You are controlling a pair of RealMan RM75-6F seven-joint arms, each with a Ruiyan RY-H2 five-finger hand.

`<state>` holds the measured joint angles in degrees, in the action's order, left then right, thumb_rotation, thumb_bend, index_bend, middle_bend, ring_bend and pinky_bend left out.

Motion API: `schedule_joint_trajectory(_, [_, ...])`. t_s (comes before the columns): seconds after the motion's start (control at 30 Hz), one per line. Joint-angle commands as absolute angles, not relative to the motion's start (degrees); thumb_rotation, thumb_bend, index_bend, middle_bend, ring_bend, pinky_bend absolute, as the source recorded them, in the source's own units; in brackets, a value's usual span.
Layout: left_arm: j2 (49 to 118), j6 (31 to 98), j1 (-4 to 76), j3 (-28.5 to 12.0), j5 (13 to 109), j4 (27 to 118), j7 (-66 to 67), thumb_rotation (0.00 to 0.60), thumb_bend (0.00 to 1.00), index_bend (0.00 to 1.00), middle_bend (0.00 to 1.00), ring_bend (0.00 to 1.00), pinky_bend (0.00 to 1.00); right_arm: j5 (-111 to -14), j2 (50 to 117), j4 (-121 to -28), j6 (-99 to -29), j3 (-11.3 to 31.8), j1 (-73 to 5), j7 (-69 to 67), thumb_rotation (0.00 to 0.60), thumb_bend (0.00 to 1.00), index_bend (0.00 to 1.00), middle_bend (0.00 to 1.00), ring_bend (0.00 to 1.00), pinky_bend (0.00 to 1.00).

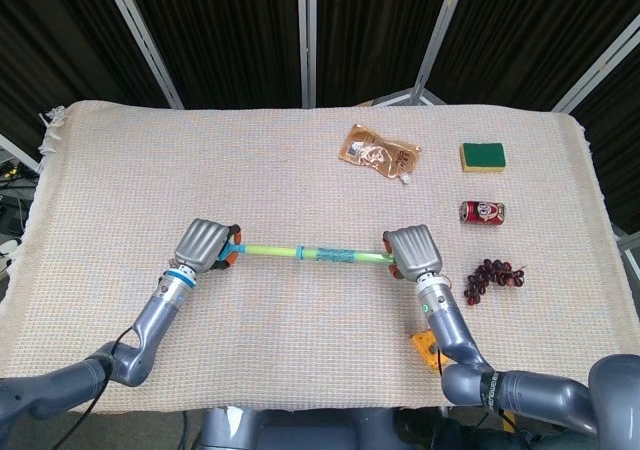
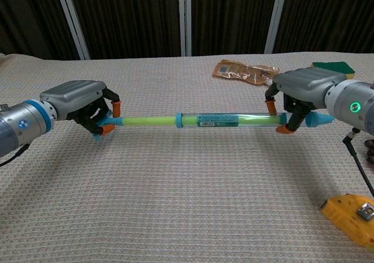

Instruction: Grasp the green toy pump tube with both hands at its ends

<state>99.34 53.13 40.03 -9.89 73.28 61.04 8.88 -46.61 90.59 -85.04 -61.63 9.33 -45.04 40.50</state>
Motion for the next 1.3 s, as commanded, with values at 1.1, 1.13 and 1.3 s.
schedule_joint_trajectory(1.1, [95.52, 52.71, 36.87, -8.49, 72.02, 56.57, 3.14, 0.6, 0.46, 0.75, 0.79, 0.76, 0.97, -49.67, 80.1, -83.59, -62.5, 9.57, -40.39, 35.57, 0.6, 0.43, 0.67, 1.0, 1.0, 1.0])
schedule_joint_trajectory(1.13, [95.5, 52.7, 36.88, -8.49, 72.03, 56.59, 3.17, 0.6, 0.46, 0.76, 0.79, 0.76, 0.97, -49.81, 80.17, -83.48, -62.47, 9.54, -40.34, 35.49, 0.6, 0.43, 0.67, 1.0, 1.0, 1.0])
schedule_joint_trajectory(1.3, [95.29, 52.39, 36.89, -8.31, 72.24, 56.86, 2.81, 0.6, 0.42, 0.47, 0.79, 0.76, 0.97, -50.05, 80.39, -83.16, -61.61, 9.45, -40.12, 34.58, 0.6, 0.2, 0.39, 1.0, 1.0, 1.0])
